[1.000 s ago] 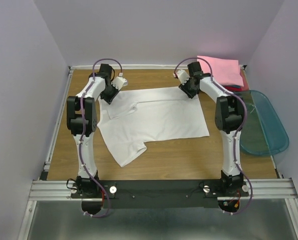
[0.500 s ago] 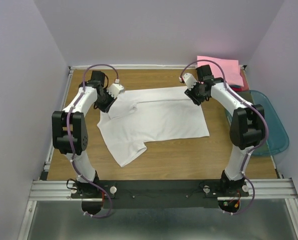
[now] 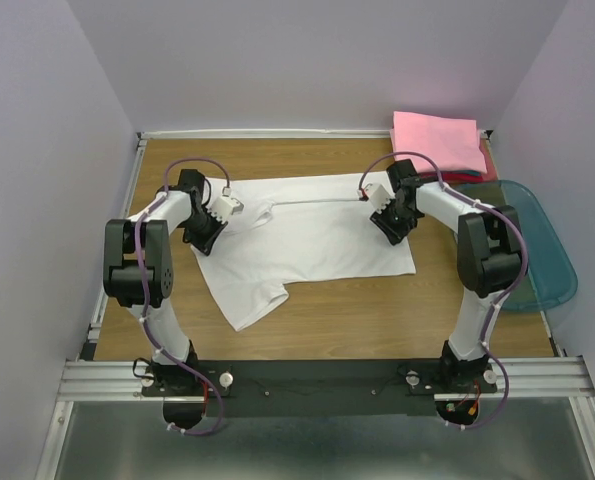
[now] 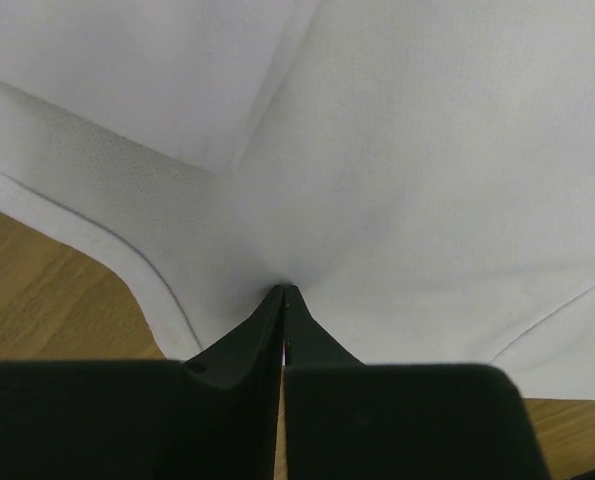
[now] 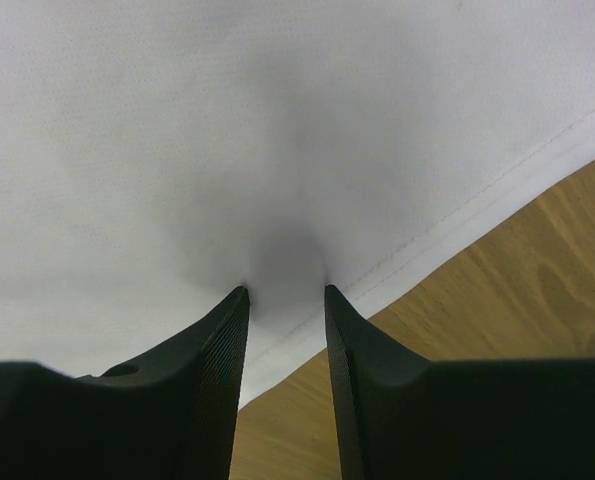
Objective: Fold and stack the t-shirts
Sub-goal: Fold the tshirt
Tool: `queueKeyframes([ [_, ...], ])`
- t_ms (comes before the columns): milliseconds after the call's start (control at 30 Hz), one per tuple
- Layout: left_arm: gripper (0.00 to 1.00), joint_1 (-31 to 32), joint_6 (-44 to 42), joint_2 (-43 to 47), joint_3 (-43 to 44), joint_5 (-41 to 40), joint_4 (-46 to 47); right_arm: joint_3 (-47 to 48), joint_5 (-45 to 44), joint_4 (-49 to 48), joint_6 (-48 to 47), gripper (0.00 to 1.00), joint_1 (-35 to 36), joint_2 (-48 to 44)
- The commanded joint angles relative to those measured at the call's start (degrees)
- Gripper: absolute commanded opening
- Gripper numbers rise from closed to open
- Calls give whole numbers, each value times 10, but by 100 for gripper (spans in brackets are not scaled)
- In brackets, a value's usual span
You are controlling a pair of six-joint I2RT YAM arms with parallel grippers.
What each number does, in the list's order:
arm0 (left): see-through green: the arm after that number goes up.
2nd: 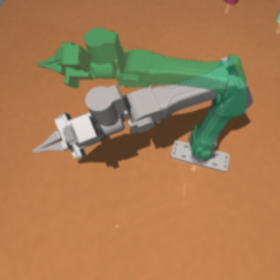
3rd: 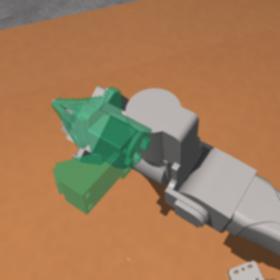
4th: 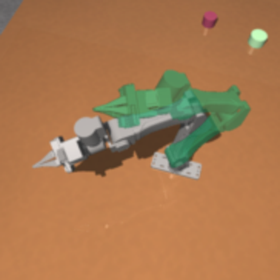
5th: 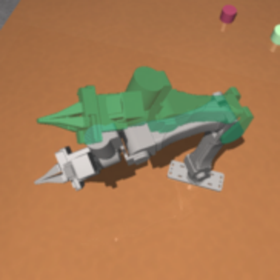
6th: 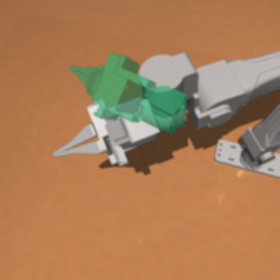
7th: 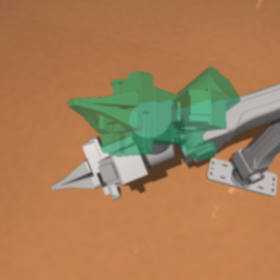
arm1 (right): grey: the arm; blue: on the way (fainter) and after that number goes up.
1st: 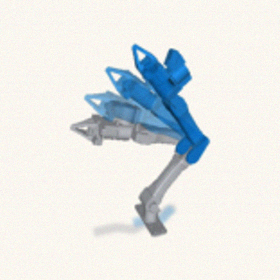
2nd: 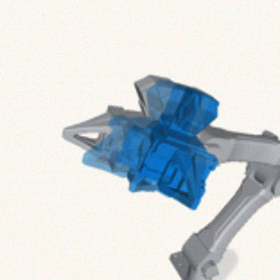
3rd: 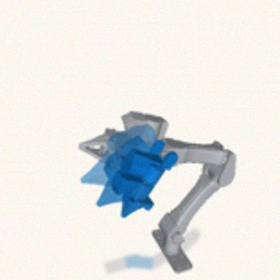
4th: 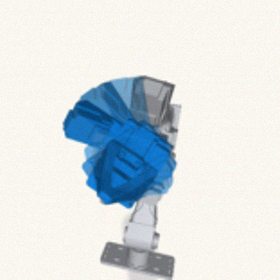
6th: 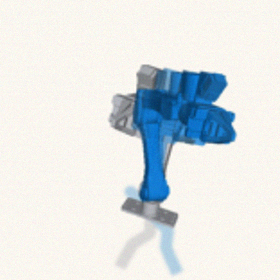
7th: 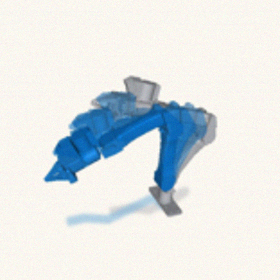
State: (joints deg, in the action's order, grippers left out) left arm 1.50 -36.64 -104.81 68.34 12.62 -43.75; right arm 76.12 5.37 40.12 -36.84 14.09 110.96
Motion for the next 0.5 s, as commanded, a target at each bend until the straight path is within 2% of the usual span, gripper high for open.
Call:
queueKeyframes([
  [0, 9, -29, -20, -47, 10, -31, 26, -25, 26, 4, 23, 44, 16, 12],
  [100, 9, -30, -31, -48, 28, -30, 13, -31, 28, 5, 29, 44, 25, -5],
  [167, 13, -29, -37, -36, 40, -16, -2, -25, 36, 12, 35, 45, 26, -15],
  [200, 16, -30, -54, -29, 52, 14, -25, -20, 41, 18, 37, 47, 26, -32],
  [333, 41, -30, -107, 30, 72, 78, -88, -3, 62, 64, 21, 52, 26, -89],
  [467, 45, -29, -187, 113, 40, 88, -145, -29, 40, 96, -14, 55, 35, -134],
])
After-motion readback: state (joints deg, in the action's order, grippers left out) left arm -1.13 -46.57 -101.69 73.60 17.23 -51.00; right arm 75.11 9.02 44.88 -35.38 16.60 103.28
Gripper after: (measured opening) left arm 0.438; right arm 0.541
